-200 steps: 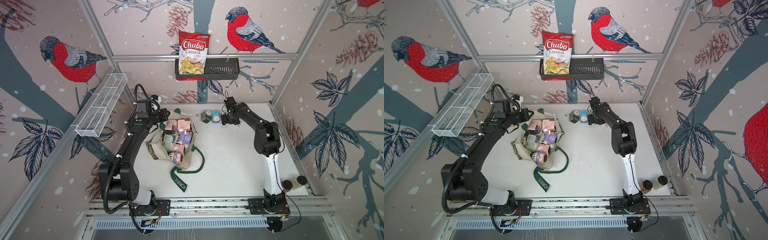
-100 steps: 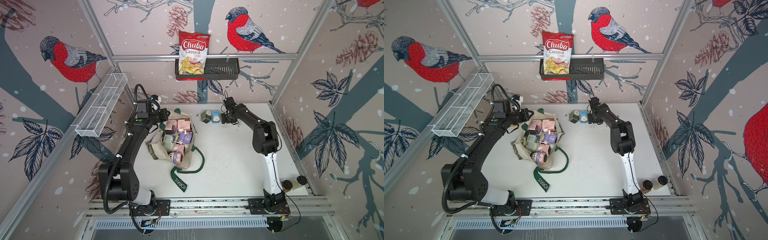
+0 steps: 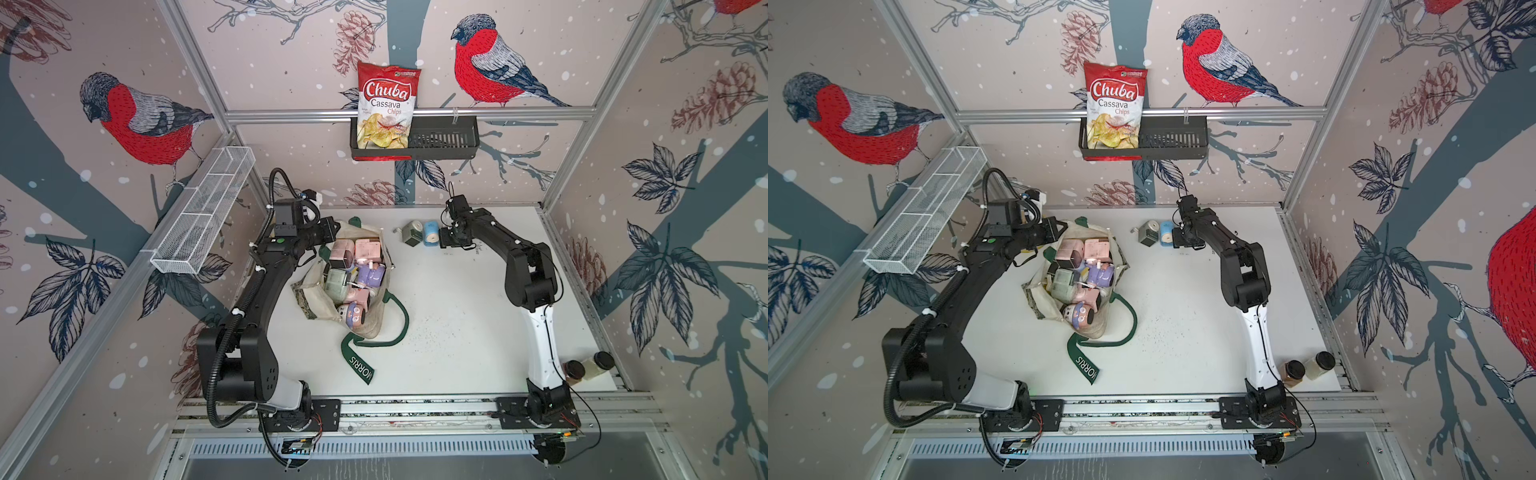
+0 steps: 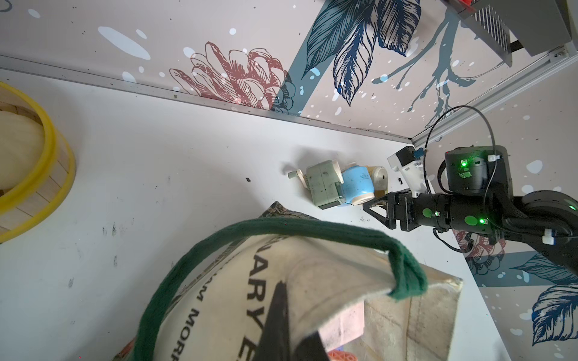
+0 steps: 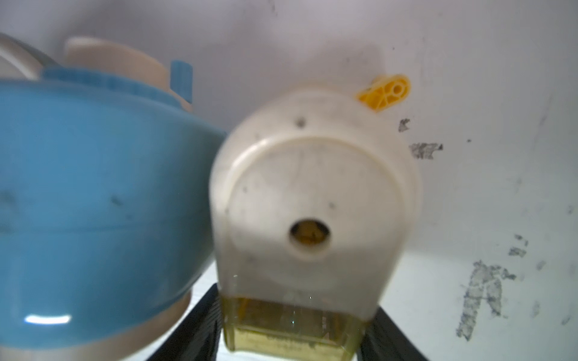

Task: Take out the pencil sharpeners from the tote bags
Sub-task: Place the pencil sharpener at the center of the board, then adjust the pencil sharpener in the canvas bag.

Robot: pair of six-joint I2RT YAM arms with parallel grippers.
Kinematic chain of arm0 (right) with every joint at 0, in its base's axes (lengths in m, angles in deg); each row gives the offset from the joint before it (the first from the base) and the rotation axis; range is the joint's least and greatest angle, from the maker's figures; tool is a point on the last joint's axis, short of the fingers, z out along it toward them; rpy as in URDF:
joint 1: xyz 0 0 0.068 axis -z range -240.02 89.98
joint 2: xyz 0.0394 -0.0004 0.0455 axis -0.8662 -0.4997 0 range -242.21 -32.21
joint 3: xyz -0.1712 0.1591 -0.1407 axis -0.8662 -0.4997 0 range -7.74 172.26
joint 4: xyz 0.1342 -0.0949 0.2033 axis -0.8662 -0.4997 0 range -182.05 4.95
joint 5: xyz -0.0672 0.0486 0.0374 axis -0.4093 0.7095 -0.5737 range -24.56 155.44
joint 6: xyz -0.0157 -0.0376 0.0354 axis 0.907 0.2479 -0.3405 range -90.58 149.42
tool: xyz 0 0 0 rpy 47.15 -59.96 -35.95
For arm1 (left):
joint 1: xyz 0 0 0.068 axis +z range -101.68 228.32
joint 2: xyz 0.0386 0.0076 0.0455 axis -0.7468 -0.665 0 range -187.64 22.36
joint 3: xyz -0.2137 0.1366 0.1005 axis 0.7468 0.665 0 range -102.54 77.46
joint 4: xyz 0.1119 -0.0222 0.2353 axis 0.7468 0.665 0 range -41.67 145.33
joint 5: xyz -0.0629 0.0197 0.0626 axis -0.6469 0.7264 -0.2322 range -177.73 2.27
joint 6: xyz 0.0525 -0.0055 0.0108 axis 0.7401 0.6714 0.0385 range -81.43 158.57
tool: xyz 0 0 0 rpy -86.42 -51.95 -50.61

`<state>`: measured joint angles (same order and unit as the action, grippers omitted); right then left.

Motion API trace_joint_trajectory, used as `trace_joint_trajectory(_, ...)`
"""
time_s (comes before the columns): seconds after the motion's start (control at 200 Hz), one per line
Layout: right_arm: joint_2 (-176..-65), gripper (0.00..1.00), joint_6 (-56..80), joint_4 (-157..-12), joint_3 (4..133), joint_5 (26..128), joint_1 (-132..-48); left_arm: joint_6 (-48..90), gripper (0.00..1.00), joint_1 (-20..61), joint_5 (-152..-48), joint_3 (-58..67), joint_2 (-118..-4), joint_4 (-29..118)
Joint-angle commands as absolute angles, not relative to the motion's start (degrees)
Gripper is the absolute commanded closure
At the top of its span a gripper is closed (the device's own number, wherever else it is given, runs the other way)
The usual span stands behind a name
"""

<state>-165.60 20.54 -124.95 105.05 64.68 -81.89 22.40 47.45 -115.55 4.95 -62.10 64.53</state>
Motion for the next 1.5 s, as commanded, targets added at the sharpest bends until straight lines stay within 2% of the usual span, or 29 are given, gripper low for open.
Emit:
trace_joint_trajectory(0.0, -162.08, 0.31, 20.52, -123.15, 102.8, 64.3, -82.25, 22.92, 1.0, 47.6, -115.32, 4.5, -61.92, 63.65)
trace_joint_trajectory(0.315, -143.94, 0.29, 18.02, -117.67, 88.4, 60.32, -84.99, 22.84, 1.0, 47.61, -115.29, 4.5, -62.01, 63.65)
trace_joint_trajectory(0.5, -131.16, 0.29, 18.8, -110.64, 78.62, 58.47, -95.98, 22.84, 1.0, 47.54, -115.29, 4.56, -62.0, 63.55)
trace_joint_trajectory(0.625, -127.39, 0.29, 18.56, -106.53, 75.67, 58.25, -104.82, 22.84, 1.0, 47.57, -115.42, 4.6, -62.1, 63.52)
trace_joint_trajectory(0.765, -127.59, 0.3, 16.45, -103.94, 75.84, 60.77, -112.92, 22.69, 1.0, 47.5, -115.45, 4.53, -62.1, 63.48)
trace_joint_trajectory(0.926, -131.02, 0.3, 14.05, -99.19, 76.43, 63.62, -118.24, 22.57, 1.0, 47.48, -115.53, 4.59, -61.75, 63.4)
trace_joint_trajectory(1.111, -138.76, 0.31, 9.98, -95.94, 79.97, 65.72, -121.46, 22.48, 1.0, 47.6, -115.33, 4.67, -61.42, 63.14)
trace_joint_trajectory(1.241, -142.76, 0.29, 2.85, -92.45, 80.44, 64.86, -121.79, 22.39, 1.0, 47.6, -115.1, 4.8, -61.05, 62.87)
trace_joint_trajectory(1.356, -145.65, 0.27, -0.73, -87.98, 80.5, 70.38, -122.51, 22.23, 1.0, 47.54, -114.96, 4.89, -60.93, 62.82)
trace_joint_trajectory(1.491, -148.72, 0.25, -4.97, -87.47, 82.52, 69.66, -123.72, 22.16, 1.0, 47.55, -115.07, 4.91, -60.78, 62.65)
